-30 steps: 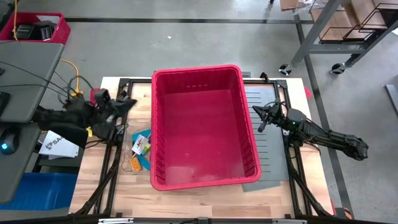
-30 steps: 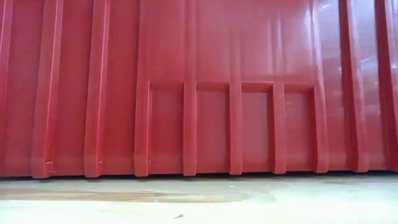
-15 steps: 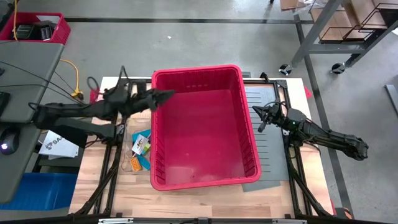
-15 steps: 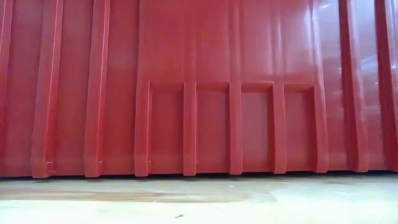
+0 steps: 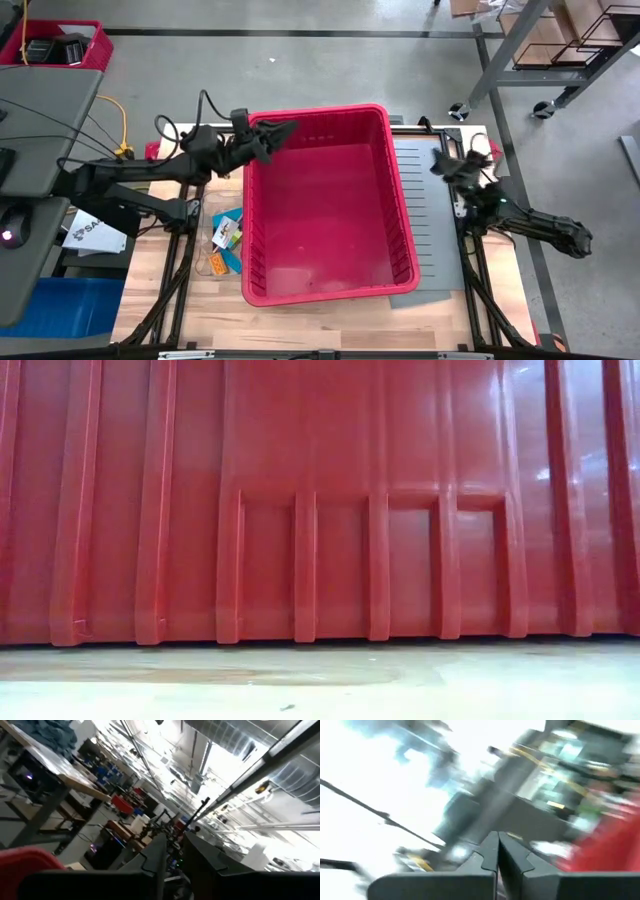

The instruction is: Sort Items/Unsort Items

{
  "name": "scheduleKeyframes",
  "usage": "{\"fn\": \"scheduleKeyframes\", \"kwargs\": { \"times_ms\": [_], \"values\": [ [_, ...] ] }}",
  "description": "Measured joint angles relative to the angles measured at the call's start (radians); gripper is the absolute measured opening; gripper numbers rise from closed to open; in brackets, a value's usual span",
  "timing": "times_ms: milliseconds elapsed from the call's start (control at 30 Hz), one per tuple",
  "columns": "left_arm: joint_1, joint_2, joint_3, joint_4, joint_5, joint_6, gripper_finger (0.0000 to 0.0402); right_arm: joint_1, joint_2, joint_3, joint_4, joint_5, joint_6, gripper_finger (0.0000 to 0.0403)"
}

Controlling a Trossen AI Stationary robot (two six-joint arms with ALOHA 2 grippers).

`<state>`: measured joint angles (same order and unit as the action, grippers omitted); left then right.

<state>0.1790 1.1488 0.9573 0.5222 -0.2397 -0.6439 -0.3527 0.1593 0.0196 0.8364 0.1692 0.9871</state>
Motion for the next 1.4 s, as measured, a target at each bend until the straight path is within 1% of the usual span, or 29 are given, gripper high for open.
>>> {"fn": "scheduleKeyframes", "kwargs": {
  "times_ms": [67, 100, 167, 233, 300, 400, 467, 567, 667, 733, 800, 867, 933, 1033, 1100, 1200, 1267, 1333, 1400],
  "values": [
    [0.022, 0.000, 0.001, -0.015, 0.036, 0.013, 0.0046, 0.000, 0.003, 0.049, 0.095, -0.019, 0.002, 0.0000],
    [0.033, 0.000, 0.001, -0.028, 0.060, 0.019, 0.0038, 0.000, 0.004, 0.088, 0.105, -0.024, -0.005, 0.0000],
    [0.049, 0.000, 0.001, -0.070, 0.116, 0.021, 0.0016, 0.000, 0.007, 0.182, 0.036, -0.039, -0.043, 0.0000],
    [0.063, 0.000, 0.001, -0.137, 0.162, 0.003, 0.0005, 0.000, 0.029, 0.297, -0.114, -0.084, -0.098, 0.0000],
    [0.068, 0.000, 0.001, -0.222, 0.198, -0.006, 0.0004, 0.000, 0.076, 0.424, -0.309, -0.143, -0.144, 0.0000],
    [0.063, 0.000, 0.001, -0.340, 0.234, -0.006, 0.0001, 0.000, 0.182, 0.579, -0.595, -0.213, -0.176, 0.0000],
    [0.057, 0.000, 0.001, -0.395, 0.257, 0.019, 0.0001, 0.000, 0.257, 0.652, -0.742, -0.254, -0.177, 0.0000],
    [0.050, 0.000, 0.001, -0.481, 0.301, 0.072, 0.0001, 0.000, 0.362, 0.716, -0.901, -0.310, -0.160, 0.0000],
    [0.048, 0.006, 0.001, -0.603, 0.320, 0.077, 0.0001, 0.000, 0.449, 0.753, -1.078, -0.417, -0.139, 0.0000],
    [0.049, 0.022, 0.001, -0.680, 0.321, 0.078, 0.0000, 0.006, 0.502, 0.772, -1.236, -0.519, -0.114, 0.0000],
    [0.048, 0.044, 0.001, -0.730, 0.331, 0.079, 0.0000, 0.036, 0.545, 0.774, -1.418, -0.569, -0.106, 0.0000],
    [0.048, 0.072, 0.000, -0.746, 0.355, 0.079, 0.0000, 0.079, 0.579, 0.768, -1.595, -0.556, -0.138, 0.0000],
    [0.048, 0.101, 0.000, -0.738, 0.395, 0.080, 0.0000, 0.116, 0.599, 0.761, -1.701, -0.518, -0.166, 0.0001],
    [0.044, 0.142, 0.000, -0.736, 0.438, 0.080, 0.0000, 0.165, 0.620, 0.694, -1.960, -0.456, -0.175, 0.0001],
    [0.040, 0.162, 0.000, -0.738, 0.444, 0.079, 0.0000, 0.190, 0.617, 0.699, -1.916, -0.422, -0.150, 0.0001],
    [0.038, 0.178, -0.001, -0.740, 0.444, 0.080, 0.0000, 0.213, 0.608, 0.679, -2.029, -0.396, -0.131, 0.0001],
    [0.042, 0.179, -0.001, -0.737, 0.445, 0.092, 0.0000, 0.217, 0.609, 0.684, -2.027, -0.383, -0.115, 0.0001],
    [0.044, 0.179, -0.001, -0.770, 0.444, 0.107, 0.0000, 0.222, 0.599, 0.686, -2.086, -0.383, -0.131, 0.0001],
    [0.052, 0.180, -0.001, -0.799, 0.440, 0.120, 0.0000, 0.224, 0.608, 0.685, -2.051, -0.373, -0.118, 0.0001]
  ]
}}
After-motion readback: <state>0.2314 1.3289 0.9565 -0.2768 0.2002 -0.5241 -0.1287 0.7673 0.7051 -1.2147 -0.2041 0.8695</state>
